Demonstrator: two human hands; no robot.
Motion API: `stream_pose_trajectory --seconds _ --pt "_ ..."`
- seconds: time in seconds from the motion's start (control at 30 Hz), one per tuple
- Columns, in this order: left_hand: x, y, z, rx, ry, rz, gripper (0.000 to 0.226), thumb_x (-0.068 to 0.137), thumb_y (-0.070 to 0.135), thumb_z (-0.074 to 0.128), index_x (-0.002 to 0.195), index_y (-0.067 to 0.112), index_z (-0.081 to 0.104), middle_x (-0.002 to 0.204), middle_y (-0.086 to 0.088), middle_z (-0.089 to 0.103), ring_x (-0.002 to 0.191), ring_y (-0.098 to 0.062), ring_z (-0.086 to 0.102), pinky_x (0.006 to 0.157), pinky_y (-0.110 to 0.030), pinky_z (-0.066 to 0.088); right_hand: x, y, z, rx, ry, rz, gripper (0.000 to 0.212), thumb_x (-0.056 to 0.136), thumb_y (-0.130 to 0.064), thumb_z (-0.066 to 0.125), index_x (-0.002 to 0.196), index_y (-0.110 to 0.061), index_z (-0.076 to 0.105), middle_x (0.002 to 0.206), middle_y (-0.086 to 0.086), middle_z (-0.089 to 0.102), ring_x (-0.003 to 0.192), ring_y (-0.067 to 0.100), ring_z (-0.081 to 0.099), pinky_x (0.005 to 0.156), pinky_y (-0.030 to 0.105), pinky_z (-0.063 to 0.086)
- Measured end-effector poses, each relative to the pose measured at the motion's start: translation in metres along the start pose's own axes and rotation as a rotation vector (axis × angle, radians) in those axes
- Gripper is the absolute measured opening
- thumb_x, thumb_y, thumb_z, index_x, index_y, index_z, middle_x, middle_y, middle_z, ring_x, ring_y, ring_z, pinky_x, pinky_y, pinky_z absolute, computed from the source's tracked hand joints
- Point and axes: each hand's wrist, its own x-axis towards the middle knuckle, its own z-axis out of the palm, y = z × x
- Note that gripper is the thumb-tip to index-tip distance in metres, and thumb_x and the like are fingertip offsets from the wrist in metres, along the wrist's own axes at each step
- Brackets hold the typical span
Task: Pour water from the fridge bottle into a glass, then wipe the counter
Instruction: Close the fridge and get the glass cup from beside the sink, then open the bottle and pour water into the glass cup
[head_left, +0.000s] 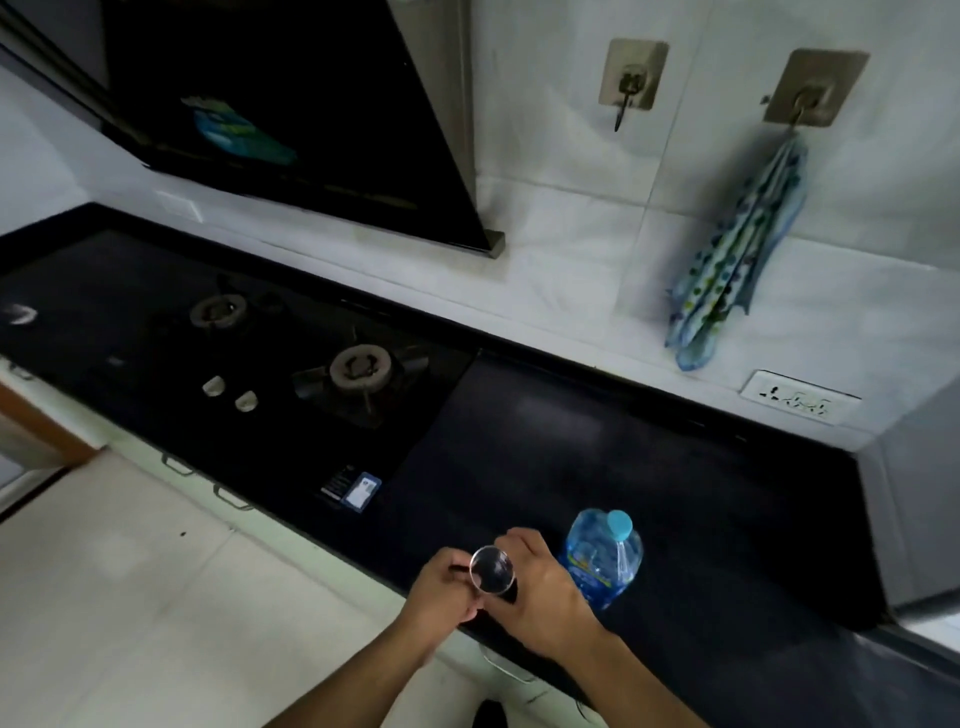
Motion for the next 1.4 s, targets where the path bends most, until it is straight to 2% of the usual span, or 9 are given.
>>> stream_pose_trajectory --seconds 0.13,0.3,0.57,0.67,0.93,1.07,1.2,1.3,1.4 --pt "0.024 0.003 0.0 0.086 -0.012 -0.023 0.026 0.085 -0.007 0.053 0.1 0.012 0.062 0.092 -0.006 0.069 0.077 -0.015 0.067 0.073 -0.03 0.055 0.018 0.01 0.006 0.001 -0.02 0.076 0.051 0.079 -0.037 0.072 0.124 -0.019 0.056 0.13 -0.005 0.045 0.103 0.009 0.059 0.087 0.017 0.049" --pt "0.046 0.004 -0.007 0.214 -0.025 -0.004 0.021 0.086 -0.001 0.054 0.098 0.013 0.064 0.097 -0.011 0.072 0.079 -0.017 0.066 0.067 -0.029 0.053 0.032 0.015 0.018 -0.039 -0.026 0.138 0.058 0.079 -0.039 0.075 0.128 -0.018 0.053 0.133 -0.003 0.044 0.112 0.013 0.058 0.092 0.02 0.049" --pt "0.073 0.0 -0.016 0.404 -0.101 0.018 0.017 0.082 0.0 0.06 0.092 0.011 0.068 0.088 -0.008 0.074 0.076 -0.014 0.066 0.071 -0.03 0.055 0.039 0.016 0.034 -0.107 -0.046 0.274 0.061 0.082 -0.033 0.073 0.135 -0.014 0.049 0.141 0.003 0.041 0.123 0.022 0.054 0.101 0.029 0.046" --pt "0.085 -0.004 -0.016 0.475 -0.139 0.014 0.018 0.078 0.004 0.063 0.09 0.017 0.069 0.089 -0.004 0.075 0.086 -0.019 0.071 0.081 -0.038 0.059 0.041 0.019 0.04 -0.114 -0.043 0.323 0.059 0.083 -0.032 0.074 0.133 -0.013 0.049 0.139 0.006 0.042 0.121 0.024 0.055 0.101 0.031 0.046" --pt "0.11 -0.02 -0.012 0.62 -0.196 0.008 0.016 0.075 0.016 0.064 0.085 0.029 0.065 0.089 0.004 0.073 0.085 -0.017 0.071 0.08 -0.041 0.062 0.037 0.024 0.051 -0.125 -0.044 0.417 0.062 0.082 -0.032 0.074 0.135 -0.012 0.047 0.141 0.008 0.041 0.12 0.028 0.056 0.099 0.034 0.046" --pt "0.109 -0.015 -0.01 0.642 -0.208 0.015 0.016 0.077 0.014 0.065 0.085 0.028 0.063 0.087 0.001 0.073 0.083 -0.02 0.071 0.076 -0.038 0.06 0.038 0.025 0.053 -0.161 -0.059 0.433 0.069 0.084 -0.035 0.073 0.141 -0.013 0.041 0.148 0.008 0.037 0.123 0.028 0.056 0.1 0.034 0.046" --pt "0.11 -0.015 -0.017 0.633 -0.254 0.016 0.017 0.077 0.019 0.068 0.09 0.027 0.062 0.092 0.0 0.075 0.088 -0.02 0.071 0.087 -0.045 0.059 0.03 0.013 0.045 -0.18 -0.07 0.454 0.081 0.085 -0.033 0.073 0.151 -0.014 0.029 0.157 0.009 0.026 0.132 0.029 0.049 0.108 0.036 0.044" --pt "0.097 0.009 -0.022 0.666 -0.242 0.121 0.023 0.085 0.016 0.07 0.102 0.025 0.058 0.108 0.001 0.066 0.098 -0.015 0.065 0.093 -0.034 0.054 0.014 -0.006 0.025 -0.103 0.017 0.39 0.066 0.086 -0.03 0.07 0.144 -0.018 0.04 0.148 0.003 0.038 0.125 0.024 0.054 0.102 0.031 0.047" --pt "0.088 0.041 -0.02 0.723 -0.23 0.335 0.037 0.087 0.018 0.07 0.121 0.022 0.055 0.12 0.004 0.057 0.104 -0.01 0.061 0.09 -0.025 0.05 -0.008 -0.03 -0.008 0.031 0.151 0.293 0.039 0.087 -0.032 0.065 0.124 -0.026 0.056 0.12 -0.008 0.055 0.1 0.008 0.061 0.085 0.022 0.051"
